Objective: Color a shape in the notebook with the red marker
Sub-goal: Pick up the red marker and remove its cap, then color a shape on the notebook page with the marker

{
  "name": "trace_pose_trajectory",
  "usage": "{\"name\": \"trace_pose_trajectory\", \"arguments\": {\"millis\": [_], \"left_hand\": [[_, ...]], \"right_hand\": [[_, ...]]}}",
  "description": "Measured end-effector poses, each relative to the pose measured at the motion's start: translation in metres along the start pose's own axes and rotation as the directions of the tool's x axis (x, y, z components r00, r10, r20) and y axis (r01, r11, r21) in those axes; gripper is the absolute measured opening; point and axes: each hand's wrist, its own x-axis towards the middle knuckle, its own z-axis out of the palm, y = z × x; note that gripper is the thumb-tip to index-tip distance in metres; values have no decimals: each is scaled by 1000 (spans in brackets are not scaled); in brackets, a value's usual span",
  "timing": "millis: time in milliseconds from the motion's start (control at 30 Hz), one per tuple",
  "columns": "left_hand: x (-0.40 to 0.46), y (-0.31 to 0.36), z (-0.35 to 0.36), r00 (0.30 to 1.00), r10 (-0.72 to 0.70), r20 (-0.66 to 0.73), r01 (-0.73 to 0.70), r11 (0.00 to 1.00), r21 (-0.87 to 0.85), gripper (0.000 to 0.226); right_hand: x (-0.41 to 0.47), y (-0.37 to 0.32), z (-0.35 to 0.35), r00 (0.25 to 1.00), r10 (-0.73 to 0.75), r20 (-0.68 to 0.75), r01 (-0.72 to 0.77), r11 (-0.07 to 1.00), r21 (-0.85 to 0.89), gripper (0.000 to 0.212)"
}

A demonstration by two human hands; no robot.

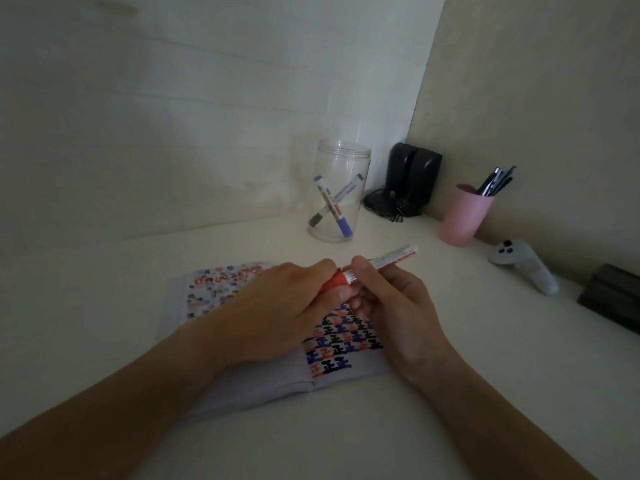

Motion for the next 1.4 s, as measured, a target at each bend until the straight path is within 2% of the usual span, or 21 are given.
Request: {"name": "trace_pose_trajectory", "arguments": {"millis": [67,100,133,167,200,267,367,433,500,567,633,700,733,767,833,867,967,1067,1167,1267,1400], "left_hand": [[3,5,-1,993,-76,92,97,964,-249,37],[4,7,-2,983,-126,134,169,906,-388,40],[5,9,-3,971,-165,171,228,846,-482,42],[5,9,-4,967,-176,186,247,833,-496,42],[5,8,-4,975,-154,160,208,886,-413,42],[4,4,-2,994,-57,90,65,994,-87,40],[6,0,-1,996,85,15,-85,934,348,41],[10,3,-2,995,89,47,-100,878,469,41],[11,3,0,996,85,31,-90,879,467,41],[13,7,2,999,49,5,-49,969,244,45],[16,7,1,993,-84,88,97,983,-155,49],[13,6,-7,955,-166,246,276,803,-528,51],[9,3,-10,946,-183,269,311,751,-583,52],[4,-3,-12,949,-199,246,304,787,-536,52],[-1,-13,-13,974,-158,160,195,948,-251,55],[-3,-16,-13,981,-130,147,151,978,-141,52],[-4,-17,-15,987,-102,127,101,995,15,41],[-6,-21,-15,994,-44,99,42,999,27,32],[-7,-25,-12,981,-7,192,4,1000,20,24],[-4,-28,-8,973,66,220,-80,995,53,31],[-3,-28,-7,968,120,221,-129,991,25,21]], "right_hand": [[0,-3,2,1000,8,27,-10,998,65,26],[-1,-4,2,999,9,40,-13,996,88,26],[-1,-5,2,999,7,47,-11,994,105,27],[-1,-5,2,999,5,46,-10,994,110,29],[-1,-5,2,999,3,37,-6,995,101,30],[0,-3,2,1000,-7,-3,7,998,59,30],[0,-1,4,997,-6,-80,7,1000,9,29],[0,-1,1,991,-5,-133,6,1000,8,31],[-1,-1,0,987,-14,-158,13,1000,-6,32],[-3,-1,1,986,-19,-164,15,1000,-25,33],[-2,-3,2,989,1,-147,-1,1000,4,31],[2,-9,-4,983,40,-181,-16,991,133,28],[4,-13,-10,973,62,-224,-16,979,203,26],[5,-16,-17,963,66,-263,-3,972,234,25],[4,-17,-24,958,19,-286,33,984,173,26],[4,-14,-25,962,-10,-273,41,993,108,27],[0,-13,-18,978,-65,-198,56,997,-49,25],[-10,-23,-14,995,-16,-101,12,999,-47,20],[-30,-32,-9,999,46,-3,-46,991,-124,12],[-43,-30,-14,998,61,-12,-62,972,-225,6],[-54,-22,-22,996,61,-68,-78,953,-294,4]]}}
